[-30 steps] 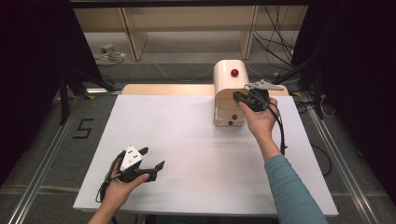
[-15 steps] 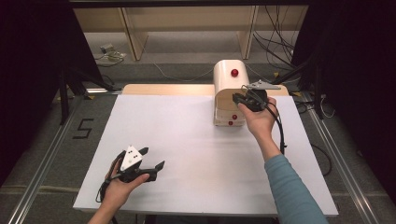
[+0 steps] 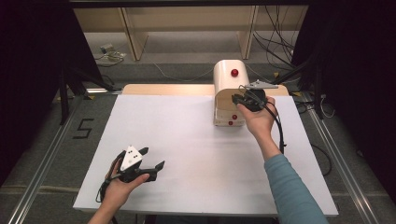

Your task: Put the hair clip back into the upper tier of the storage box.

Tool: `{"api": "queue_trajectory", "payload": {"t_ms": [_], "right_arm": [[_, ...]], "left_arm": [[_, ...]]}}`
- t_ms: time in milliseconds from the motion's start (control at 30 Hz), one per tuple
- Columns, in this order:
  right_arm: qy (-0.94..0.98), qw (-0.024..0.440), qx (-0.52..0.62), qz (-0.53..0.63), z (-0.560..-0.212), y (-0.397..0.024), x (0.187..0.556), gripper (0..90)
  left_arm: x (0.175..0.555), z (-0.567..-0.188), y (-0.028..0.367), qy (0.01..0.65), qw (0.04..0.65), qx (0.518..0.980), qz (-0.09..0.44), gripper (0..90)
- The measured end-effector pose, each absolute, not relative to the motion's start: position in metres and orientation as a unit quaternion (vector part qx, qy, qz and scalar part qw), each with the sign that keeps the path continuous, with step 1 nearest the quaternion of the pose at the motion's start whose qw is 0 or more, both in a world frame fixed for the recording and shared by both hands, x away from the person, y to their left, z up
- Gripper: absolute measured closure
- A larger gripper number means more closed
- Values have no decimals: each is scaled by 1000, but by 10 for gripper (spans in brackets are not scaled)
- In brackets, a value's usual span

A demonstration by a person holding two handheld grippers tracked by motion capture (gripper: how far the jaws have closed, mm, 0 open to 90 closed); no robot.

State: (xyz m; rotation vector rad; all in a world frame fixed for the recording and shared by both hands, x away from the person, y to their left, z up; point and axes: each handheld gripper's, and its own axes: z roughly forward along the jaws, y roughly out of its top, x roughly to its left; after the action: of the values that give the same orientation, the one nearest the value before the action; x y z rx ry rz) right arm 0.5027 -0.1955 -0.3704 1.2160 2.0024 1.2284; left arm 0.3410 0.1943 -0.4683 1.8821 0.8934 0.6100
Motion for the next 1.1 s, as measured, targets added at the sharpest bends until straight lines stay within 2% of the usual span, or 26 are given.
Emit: {"api": "queue_trajectory", "payload": {"t_ms": [733,1100], "right_arm": [[755,235,444,421,-373,-198,502,821],[750,237,434,439,-369,-198,497,655]], "left_arm": [[341,-468,194,364,467,767,249,202],[341,-468,194,364,467,767,249,202]]}}
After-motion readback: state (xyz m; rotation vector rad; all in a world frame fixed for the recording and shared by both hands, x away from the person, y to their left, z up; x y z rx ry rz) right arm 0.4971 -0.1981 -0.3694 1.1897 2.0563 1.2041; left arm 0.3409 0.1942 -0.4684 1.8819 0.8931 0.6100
